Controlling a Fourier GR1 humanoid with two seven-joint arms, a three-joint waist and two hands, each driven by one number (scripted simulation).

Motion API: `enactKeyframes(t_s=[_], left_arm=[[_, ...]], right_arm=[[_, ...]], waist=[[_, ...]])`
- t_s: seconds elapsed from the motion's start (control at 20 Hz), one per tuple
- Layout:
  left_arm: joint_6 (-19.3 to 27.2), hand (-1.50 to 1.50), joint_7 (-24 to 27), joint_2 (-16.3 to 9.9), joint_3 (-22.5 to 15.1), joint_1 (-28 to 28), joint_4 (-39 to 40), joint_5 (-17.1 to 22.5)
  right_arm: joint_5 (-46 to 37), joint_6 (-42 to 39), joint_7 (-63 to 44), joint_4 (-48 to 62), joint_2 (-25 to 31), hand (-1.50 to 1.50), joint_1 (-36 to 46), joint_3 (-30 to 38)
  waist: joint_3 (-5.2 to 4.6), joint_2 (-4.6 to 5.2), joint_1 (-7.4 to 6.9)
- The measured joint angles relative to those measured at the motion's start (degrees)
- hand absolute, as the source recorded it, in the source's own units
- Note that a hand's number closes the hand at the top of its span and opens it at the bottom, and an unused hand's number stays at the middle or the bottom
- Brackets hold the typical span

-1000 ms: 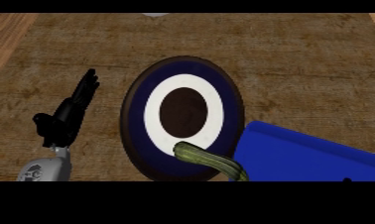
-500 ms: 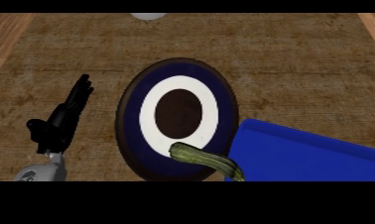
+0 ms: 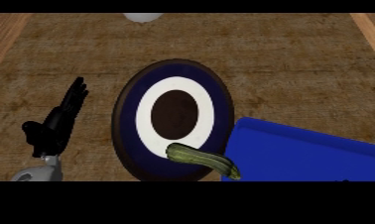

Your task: Pick the squash from the tray and place it in the plate

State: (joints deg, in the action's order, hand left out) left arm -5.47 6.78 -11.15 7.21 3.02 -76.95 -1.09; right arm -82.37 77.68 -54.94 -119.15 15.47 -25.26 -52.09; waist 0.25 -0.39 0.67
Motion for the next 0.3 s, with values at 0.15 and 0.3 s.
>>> enactKeyframes(t_s=[0.15, 0.3], left_arm=[[-0.2, 0.0, 0.1, -0.1, 0.2, -0.4, -0.3, 0.2], [-0.1, 0.0, -0.4, -0.1, 0.4, -0.5, -0.5, 0.3]], right_arm=[[1.6, 2.1, 1.6, 3.1, 0.1, -1.5, -0.1, -0.8], [3.4, 3.6, 2.9, 4.1, 1.3, -1.5, -0.3, -1.1]], waist=[[0.02, -0.11, 0.25], [0.06, -0.22, 0.54]])
